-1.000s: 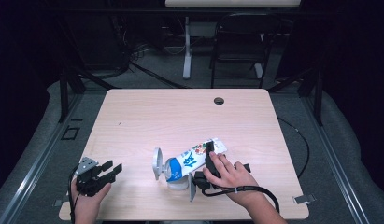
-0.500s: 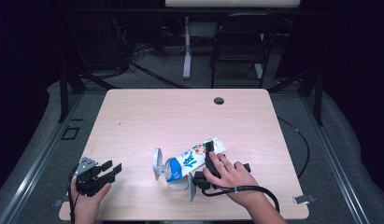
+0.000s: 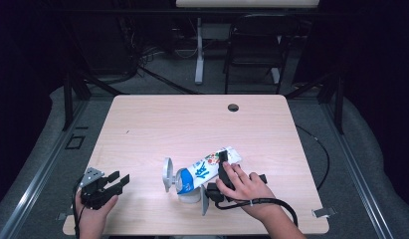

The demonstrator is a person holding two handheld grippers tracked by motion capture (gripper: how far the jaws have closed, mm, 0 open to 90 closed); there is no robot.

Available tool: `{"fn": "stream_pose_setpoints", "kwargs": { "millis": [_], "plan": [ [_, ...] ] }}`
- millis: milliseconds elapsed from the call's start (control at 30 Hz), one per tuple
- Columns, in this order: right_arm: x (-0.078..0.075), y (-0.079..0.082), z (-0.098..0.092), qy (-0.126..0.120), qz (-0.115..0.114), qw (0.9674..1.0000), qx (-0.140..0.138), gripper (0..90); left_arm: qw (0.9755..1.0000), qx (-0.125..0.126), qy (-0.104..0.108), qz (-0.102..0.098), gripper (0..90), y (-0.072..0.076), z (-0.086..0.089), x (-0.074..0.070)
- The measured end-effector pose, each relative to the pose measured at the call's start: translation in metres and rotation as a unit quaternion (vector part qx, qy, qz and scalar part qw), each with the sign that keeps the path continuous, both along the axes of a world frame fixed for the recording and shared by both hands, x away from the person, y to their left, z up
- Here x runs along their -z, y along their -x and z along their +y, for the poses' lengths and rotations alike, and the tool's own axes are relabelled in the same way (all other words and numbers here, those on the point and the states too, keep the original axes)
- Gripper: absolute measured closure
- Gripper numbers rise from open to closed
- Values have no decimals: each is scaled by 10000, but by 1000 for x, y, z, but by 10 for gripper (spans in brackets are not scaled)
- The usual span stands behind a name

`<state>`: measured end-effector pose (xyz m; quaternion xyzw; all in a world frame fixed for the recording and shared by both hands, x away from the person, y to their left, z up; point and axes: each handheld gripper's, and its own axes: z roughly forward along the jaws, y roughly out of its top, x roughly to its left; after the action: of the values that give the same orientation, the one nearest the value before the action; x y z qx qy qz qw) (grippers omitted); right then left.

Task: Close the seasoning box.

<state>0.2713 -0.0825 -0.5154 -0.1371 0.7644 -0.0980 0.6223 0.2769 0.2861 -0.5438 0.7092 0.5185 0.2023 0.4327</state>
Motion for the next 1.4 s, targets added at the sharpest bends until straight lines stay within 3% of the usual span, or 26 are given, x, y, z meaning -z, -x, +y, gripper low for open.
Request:
{"fn": "stream_pose_setpoints", "kwargs": {
  "millis": [1400],
  "plan": [
    [0, 1, 0, 86, -68, 9999, -29, 492, 10000, -10, -10, 11, 537, 0, 1, 0]
  ]
}}
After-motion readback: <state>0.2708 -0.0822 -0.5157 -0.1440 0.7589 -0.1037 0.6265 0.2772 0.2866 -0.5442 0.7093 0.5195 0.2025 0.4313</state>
